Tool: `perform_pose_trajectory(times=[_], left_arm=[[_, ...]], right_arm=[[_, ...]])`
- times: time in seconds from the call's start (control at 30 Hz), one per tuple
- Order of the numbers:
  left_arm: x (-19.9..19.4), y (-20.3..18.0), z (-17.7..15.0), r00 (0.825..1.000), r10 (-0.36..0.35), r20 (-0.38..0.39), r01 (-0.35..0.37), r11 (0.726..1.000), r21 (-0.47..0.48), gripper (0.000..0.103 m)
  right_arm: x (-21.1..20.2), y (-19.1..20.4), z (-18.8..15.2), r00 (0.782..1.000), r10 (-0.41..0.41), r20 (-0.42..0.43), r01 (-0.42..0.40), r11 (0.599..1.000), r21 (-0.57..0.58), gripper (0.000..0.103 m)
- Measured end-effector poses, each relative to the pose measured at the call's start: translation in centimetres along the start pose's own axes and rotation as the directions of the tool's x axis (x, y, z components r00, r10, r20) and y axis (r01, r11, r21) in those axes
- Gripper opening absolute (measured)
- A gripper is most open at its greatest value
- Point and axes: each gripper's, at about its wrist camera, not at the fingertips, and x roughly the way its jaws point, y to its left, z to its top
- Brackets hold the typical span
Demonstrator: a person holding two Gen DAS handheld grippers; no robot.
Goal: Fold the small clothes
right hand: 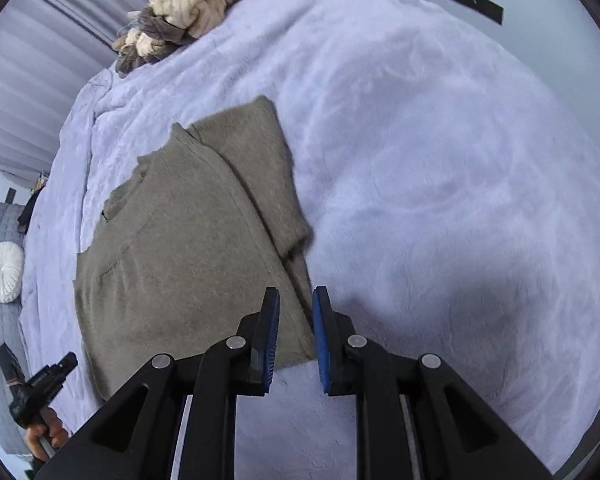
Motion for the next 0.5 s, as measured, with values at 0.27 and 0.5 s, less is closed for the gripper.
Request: perform_pose_trajectory(times=[0.27, 0.5], left_arm=[[5.9, -3.5, 5.3, 0.998, 0.041, 0.047, -0.042, 0.999, 0.031, 0.019], [7.7, 0.6, 5.0, 1.0, -0.019, 0.002, 0.019, 0.995, -0.093, 0.019]], right_arm=[[7.1, 5.7, 5.9, 0.997, 0.064, -0.032, -0.067, 0.994, -0.087, 0.019], [10.8, 2.8, 6.5, 0.997, 0.042, -0.068, -0.044, 0.999, -0.028, 0.007]])
